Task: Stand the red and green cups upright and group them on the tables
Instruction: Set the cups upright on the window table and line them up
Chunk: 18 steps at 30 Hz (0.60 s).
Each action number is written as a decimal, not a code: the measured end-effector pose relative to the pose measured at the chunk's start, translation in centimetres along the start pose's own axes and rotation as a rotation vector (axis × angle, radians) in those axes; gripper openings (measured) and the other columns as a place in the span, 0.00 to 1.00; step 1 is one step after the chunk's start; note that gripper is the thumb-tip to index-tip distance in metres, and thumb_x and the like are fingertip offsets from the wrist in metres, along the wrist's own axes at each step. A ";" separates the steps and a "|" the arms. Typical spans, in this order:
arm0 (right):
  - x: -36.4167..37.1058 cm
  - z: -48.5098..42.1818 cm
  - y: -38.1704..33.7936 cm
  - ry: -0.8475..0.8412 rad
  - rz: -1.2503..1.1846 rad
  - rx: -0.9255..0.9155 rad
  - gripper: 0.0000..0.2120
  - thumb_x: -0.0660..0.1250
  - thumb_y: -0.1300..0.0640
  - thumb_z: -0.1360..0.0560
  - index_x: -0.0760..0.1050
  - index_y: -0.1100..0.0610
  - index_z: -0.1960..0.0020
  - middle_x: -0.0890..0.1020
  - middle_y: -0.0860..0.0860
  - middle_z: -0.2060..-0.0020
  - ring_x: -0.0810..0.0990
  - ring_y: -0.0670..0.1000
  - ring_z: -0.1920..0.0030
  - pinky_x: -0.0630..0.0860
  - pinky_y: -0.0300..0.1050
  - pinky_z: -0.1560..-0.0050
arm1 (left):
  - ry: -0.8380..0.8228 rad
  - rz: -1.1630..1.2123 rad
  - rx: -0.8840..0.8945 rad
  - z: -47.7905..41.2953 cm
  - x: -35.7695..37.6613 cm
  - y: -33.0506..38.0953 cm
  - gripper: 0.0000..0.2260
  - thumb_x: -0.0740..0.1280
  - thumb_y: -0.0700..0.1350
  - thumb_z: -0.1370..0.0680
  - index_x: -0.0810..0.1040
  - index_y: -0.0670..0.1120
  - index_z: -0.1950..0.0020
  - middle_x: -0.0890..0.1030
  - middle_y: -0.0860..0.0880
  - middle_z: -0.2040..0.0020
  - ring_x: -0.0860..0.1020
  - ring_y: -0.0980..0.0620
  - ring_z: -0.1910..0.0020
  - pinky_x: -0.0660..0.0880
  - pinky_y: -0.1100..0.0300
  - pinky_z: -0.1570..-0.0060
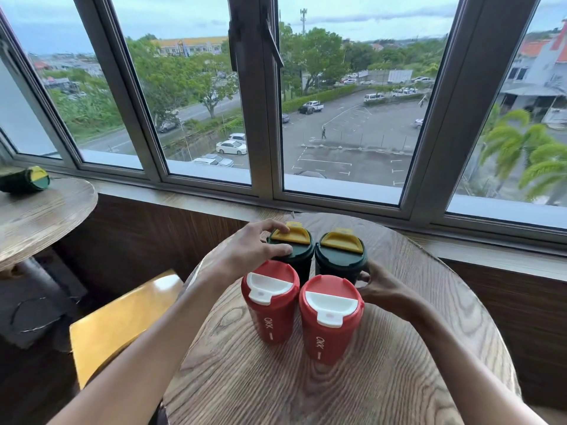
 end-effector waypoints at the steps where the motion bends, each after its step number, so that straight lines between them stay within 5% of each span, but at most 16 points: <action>1: 0.1 0.1 -0.1 0.002 -0.004 -0.002 0.32 0.78 0.69 0.35 0.73 0.55 0.35 0.79 0.55 0.40 0.75 0.60 0.37 0.80 0.51 0.47 | 0.001 0.000 -0.002 0.0 0.0 0.0 0.16 0.76 0.51 0.29 0.81 0.57 0.42 0.78 0.51 0.39 0.78 0.51 0.43 0.76 0.52 0.39; 11: 0.3 0.6 -0.8 -0.027 -0.018 0.002 0.33 0.76 0.70 0.34 0.71 0.56 0.33 0.79 0.53 0.40 0.75 0.54 0.39 0.78 0.45 0.45 | -0.003 -0.005 0.003 -0.2 0.0 -0.2 0.16 0.76 0.52 0.30 0.81 0.59 0.43 0.80 0.52 0.40 0.81 0.52 0.48 0.78 0.50 0.41; 18: -0.6 0.5 -1.6 -0.139 0.025 0.115 0.36 0.65 0.78 0.29 0.65 0.46 0.33 0.75 0.48 0.39 0.73 0.50 0.35 0.76 0.43 0.43 | -0.001 -0.003 0.043 0.0 0.1 -0.4 0.15 0.75 0.55 0.29 0.79 0.61 0.43 0.78 0.53 0.39 0.78 0.52 0.43 0.77 0.48 0.39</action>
Point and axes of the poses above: each hand's wrist, its own z-axis away from the middle knuckle, its own x-axis out of the palm, y = z × x, the point moved 4 cm from there along -z, towards the middle knuckle
